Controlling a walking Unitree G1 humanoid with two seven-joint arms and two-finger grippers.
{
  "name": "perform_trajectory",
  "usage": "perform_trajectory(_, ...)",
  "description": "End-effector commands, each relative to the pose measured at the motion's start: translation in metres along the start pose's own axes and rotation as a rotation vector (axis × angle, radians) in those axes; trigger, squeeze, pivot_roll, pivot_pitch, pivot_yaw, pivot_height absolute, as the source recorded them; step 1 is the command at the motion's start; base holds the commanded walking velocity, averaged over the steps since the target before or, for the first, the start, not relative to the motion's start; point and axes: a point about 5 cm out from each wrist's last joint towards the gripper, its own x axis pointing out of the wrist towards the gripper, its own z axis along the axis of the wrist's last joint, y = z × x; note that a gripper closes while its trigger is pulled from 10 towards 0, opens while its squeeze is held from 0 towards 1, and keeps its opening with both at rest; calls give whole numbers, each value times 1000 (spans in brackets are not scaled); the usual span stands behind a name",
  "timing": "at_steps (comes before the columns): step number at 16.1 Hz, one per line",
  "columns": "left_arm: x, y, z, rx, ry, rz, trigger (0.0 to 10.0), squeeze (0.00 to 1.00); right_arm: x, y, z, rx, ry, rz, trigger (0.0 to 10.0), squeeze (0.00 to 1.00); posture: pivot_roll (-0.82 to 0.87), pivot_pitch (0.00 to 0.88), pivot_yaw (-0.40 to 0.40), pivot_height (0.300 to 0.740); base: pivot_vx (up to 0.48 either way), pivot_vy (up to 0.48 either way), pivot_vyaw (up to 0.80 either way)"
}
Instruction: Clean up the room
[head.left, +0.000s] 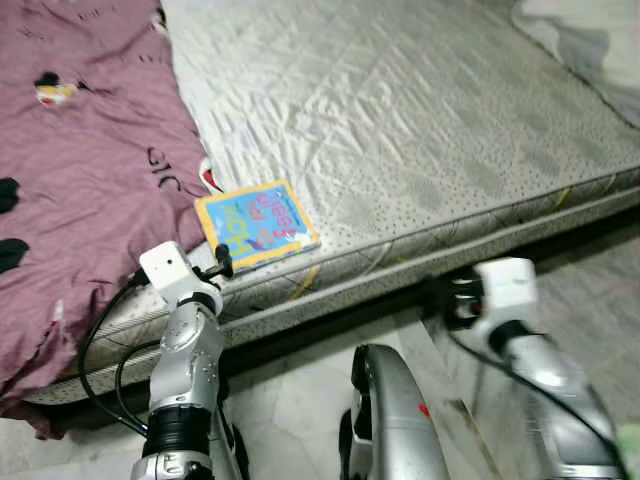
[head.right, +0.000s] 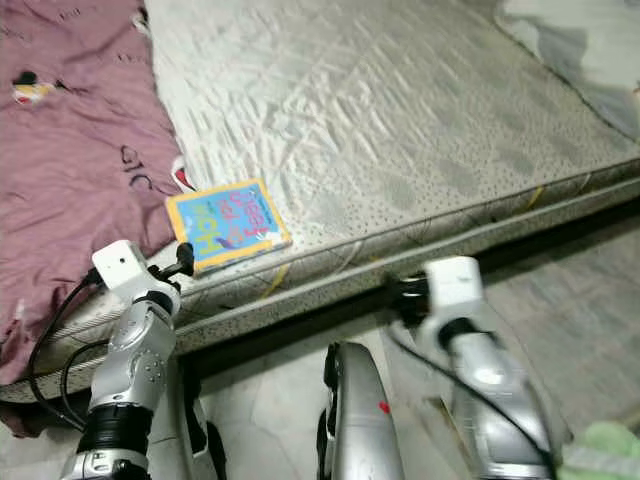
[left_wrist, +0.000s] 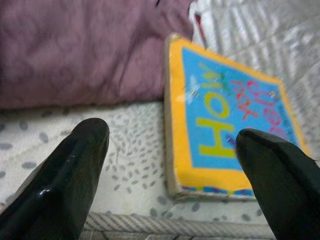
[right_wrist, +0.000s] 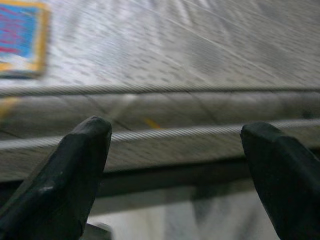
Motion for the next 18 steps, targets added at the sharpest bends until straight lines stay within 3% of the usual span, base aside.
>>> perform_trajectory(1, 0, 2, -4, -21, 18, 30, 10000, 0, -5, -5, 2, -10, 6, -4, 10000, 0, -185, 260, -68, 568, 0, 0, 0)
perform_trajectory(5, 2, 13, -1, -36, 4, 51, 10000, 0, -11, -13, 4, -38, 29, -4, 10000, 0, -193, 270, -93, 568, 0, 0, 0)
perform_trajectory(9, 20, 22, 10, -42, 19, 59, 10000, 0, -17, -19, 8, -73, 40, 1, 10000, 0, -228, 265, -124, 568, 0, 0, 0)
perform_trajectory(11, 27, 22, 4, -17, 89, 51, 10000, 0, -19, -28, 12, -104, 44, -12, 10000, 0, -253, 263, -145, 568, 0, 0, 0)
perform_trajectory(16, 33, -1, -22, -30, 245, -68, 10000, 0, -21, -38, 24, -152, 41, 1, 10000, 0, -304, 253, -190, 568, 0, 0, 0)
perform_trajectory(18, 35, -6, -23, -45, 251, -99, 10000, 0, -21, -40, 27, -164, 39, 4, 10000, 0, -310, 247, -198, 568, 0, 0, 0)
